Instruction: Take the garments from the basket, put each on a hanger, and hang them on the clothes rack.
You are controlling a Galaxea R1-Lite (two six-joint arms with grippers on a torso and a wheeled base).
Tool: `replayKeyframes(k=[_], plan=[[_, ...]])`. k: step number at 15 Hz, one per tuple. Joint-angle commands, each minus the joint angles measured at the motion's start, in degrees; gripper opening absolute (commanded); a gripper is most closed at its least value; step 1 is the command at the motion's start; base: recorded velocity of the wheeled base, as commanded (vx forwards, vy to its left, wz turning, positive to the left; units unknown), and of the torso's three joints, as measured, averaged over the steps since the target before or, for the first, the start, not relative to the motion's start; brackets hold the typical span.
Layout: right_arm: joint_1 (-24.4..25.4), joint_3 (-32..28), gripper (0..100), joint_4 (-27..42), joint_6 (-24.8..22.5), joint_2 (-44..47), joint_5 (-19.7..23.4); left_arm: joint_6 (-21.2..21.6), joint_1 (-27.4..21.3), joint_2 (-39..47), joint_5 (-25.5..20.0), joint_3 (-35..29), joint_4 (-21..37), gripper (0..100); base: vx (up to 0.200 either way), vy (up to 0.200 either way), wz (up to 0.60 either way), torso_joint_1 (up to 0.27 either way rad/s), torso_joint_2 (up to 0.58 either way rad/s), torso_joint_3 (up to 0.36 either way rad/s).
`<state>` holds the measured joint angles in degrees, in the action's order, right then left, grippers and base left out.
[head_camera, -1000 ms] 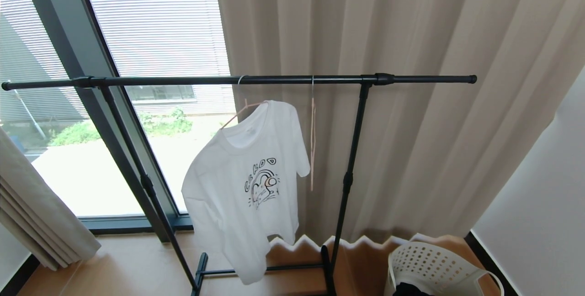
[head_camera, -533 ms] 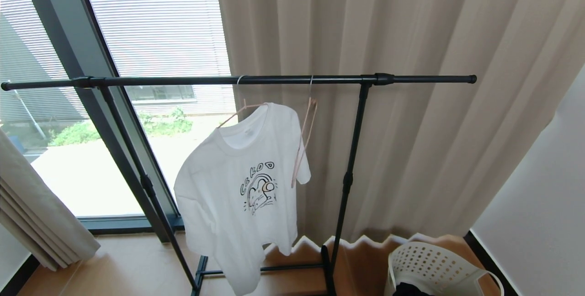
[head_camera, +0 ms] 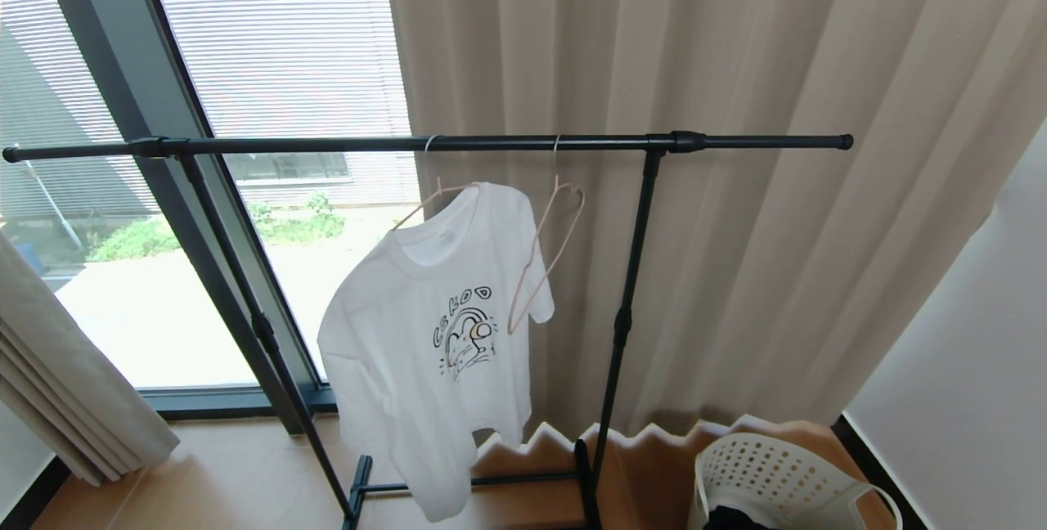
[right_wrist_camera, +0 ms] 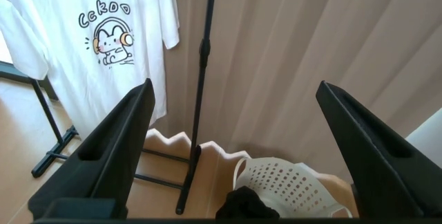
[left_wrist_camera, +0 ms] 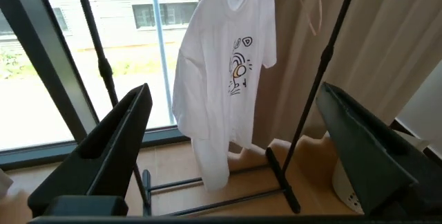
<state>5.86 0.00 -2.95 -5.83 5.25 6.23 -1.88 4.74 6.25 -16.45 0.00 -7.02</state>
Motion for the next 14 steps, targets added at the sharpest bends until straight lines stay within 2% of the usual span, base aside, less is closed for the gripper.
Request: replayKeyframes(k=[1, 2, 3, 4, 6, 7, 8, 9, 10, 11, 12, 13, 14], plan=[[0.0, 0.0, 100, -0.1, 0.0, 0.3, 0.0, 0.3, 0.4, 1.5, 0.0, 0.0, 0.0, 100, 0.000, 0.000, 0.00, 0.000, 0.00, 0.000], [0.0, 0.0, 100, -0.2, 0.2, 0.3, 0.0, 2.1, 1.4, 1.2, 0.0, 0.0, 0.0, 100, 0.000, 0.000, 0.00, 0.000, 0.00, 0.000], [0.0, 0.0, 100, -0.2, 0.5, 0.3, -0.8, 7.5, 3.2, 1.1, 0.7, 0.0, -0.1, 100, 0.000, 0.000, 0.00, 0.000, 0.00, 0.000], [0.0, 0.0, 100, -0.2, 0.5, 0.3, -1.1, 9.7, 3.4, 0.9, 1.9, 0.0, -0.9, 100, 0.000, 0.000, 0.00, 0.000, 0.00, 0.000], [0.0, 0.0, 100, -0.2, 0.5, 0.3, -1.1, 8.8, 2.3, 0.2, 1.9, 0.0, -1.1, 100, 0.000, 0.000, 0.00, 0.000, 0.00, 0.000], [0.0, 0.0, 100, -0.2, 0.5, 0.3, -1.1, 7.2, -1.2, 0.2, 1.8, 0.0, -0.9, 100, 0.000, 0.000, 0.00, 0.000, 0.00, 0.000], [0.0, 0.0, 100, -0.2, 0.5, 0.3, -1.1, 6.9, -2.3, 0.3, 1.8, 0.0, -0.7, 100, 0.000, 0.000, 0.00, 0.000, 0.00, 0.000], [-0.1, 0.0, 100, -0.2, 0.6, 0.3, -1.1, 4.5, -6.1, 0.4, 1.4, 0.0, 1.6, 100, 0.000, 0.000, 0.00, 0.000, 0.00, 0.000], [-0.1, 0.0, 100, -0.2, 0.6, 0.3, -1.1, 2.6, -7.6, 0.2, 1.8, 0.0, 1.4, 100, 0.000, 0.000, 0.00, 0.000, 0.00, 0.000], [-0.2, 0.0, 100, -0.2, 0.6, 0.2, -1.1, 2.7, -7.3, -1.3, 2.8, 0.0, 1.6, 100, 0.000, 0.000, 0.00, 0.000, 0.00, 0.000], [-2.5, 0.0, 100, -0.2, 0.4, -0.3, -1.1, 5.3, -4.7, -6.3, 8.4, 0.0, 2.5, 100, 0.000, 0.000, 0.00, 0.000, 0.00, 0.000], [-5.3, 0.0, 100, 0.4, 0.4, -2.8, -0.7, 6.3, -4.7, -6.3, 12.0, 0.0, 3.1, 100, 0.000, 0.000, 0.00, 0.000, 0.00, 0.000], [-6.0, 0.0, 100, 0.5, 0.4, -4.6, -0.6, 5.3, -4.7, -6.3, 13.3, 0.0, 3.2, 100, 0.000, 0.000, 0.00, 0.000, 0.00, 0.000]])
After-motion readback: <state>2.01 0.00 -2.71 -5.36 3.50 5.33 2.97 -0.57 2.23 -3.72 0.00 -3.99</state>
